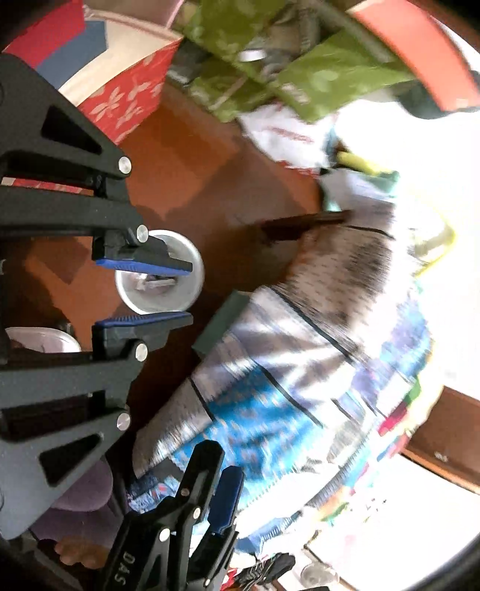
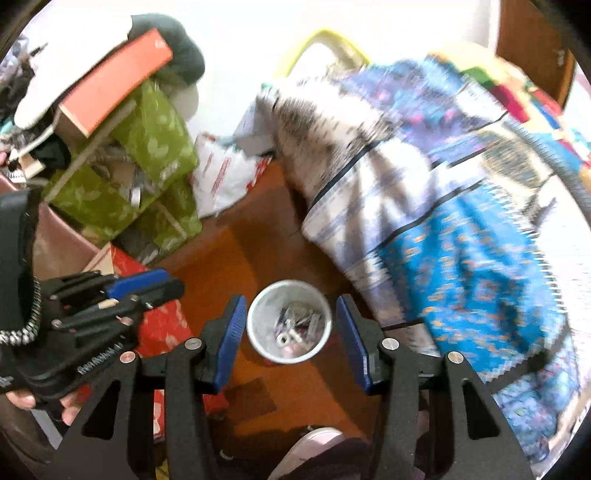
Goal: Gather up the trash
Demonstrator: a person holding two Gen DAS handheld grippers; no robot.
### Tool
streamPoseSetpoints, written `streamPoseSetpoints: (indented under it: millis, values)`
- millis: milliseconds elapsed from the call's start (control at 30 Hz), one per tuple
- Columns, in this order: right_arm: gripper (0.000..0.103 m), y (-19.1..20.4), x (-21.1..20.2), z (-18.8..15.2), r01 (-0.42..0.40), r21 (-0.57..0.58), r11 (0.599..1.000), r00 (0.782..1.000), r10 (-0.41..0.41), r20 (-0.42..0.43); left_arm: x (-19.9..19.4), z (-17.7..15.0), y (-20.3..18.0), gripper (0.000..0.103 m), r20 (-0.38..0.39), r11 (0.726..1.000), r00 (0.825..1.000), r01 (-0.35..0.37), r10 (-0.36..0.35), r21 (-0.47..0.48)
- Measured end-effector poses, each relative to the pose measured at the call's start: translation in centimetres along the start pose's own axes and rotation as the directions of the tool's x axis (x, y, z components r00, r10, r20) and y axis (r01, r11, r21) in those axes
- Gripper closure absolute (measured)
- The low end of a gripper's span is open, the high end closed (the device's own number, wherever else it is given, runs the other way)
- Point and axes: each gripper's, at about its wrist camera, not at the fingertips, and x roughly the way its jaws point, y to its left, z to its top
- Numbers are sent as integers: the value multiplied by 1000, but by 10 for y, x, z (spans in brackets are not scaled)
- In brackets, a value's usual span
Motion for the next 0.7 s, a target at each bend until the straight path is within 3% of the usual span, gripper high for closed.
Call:
streamPoseSetpoints:
  millis: [133, 233, 467, 700]
  values:
    - [56, -5, -62, -7, 55, 33, 998, 988, -59, 144, -56, 10, -30, 86, 131, 998, 991, 16, -25, 68]
    - [56, -6, -109, -16, 103, 63, 993, 962, -116, 249, -96, 10, -51, 79, 222, 993, 973, 36, -61, 115]
    - [56, 6, -206, -52, 197, 159, 967, 857, -249, 452, -185, -8, -90, 76, 392, 973, 901, 109, -184, 205]
    - [56, 26, -260, -97, 257, 264, 930, 745, -365, 559, -235, -42, -113, 72, 467, 951, 850, 113, -243, 289]
